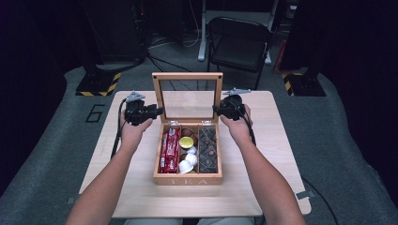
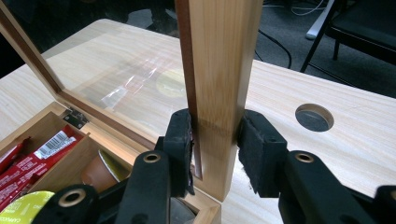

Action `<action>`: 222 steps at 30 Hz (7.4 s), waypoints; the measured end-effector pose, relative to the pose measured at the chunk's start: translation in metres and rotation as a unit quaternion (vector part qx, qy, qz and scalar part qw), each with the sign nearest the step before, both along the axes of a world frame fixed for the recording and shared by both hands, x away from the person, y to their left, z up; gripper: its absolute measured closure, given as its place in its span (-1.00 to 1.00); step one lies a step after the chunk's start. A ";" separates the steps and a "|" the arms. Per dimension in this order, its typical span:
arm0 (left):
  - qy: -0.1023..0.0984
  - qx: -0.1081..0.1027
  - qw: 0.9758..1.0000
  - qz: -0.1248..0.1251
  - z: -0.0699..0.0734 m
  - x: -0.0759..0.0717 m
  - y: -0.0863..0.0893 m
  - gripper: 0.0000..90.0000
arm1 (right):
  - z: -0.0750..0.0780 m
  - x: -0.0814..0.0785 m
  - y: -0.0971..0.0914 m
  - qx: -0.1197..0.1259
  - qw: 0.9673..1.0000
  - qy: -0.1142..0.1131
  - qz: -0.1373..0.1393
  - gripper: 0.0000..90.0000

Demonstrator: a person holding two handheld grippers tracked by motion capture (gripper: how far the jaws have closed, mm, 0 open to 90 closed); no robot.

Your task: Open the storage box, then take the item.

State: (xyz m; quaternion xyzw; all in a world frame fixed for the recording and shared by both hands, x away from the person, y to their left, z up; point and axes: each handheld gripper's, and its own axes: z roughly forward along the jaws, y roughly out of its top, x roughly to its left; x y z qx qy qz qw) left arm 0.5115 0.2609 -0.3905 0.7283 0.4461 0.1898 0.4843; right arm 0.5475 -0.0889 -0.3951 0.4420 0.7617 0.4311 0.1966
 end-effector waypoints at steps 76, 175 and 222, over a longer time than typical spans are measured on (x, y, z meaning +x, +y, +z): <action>0.038 -0.020 0.999 -0.010 0.004 -0.058 0.019 0.07 | 0.003 -0.056 0.016 0.007 0.995 0.022 0.095 -0.11; 0.022 -0.057 0.998 0.006 -0.013 -0.103 0.062 -0.02 | -0.065 -0.051 0.098 -0.046 0.971 0.108 0.209 -0.19; 0.019 -0.054 0.998 0.005 -0.013 -0.106 0.061 -0.02 | -0.006 -0.064 0.062 -0.064 0.979 0.040 0.189 -0.18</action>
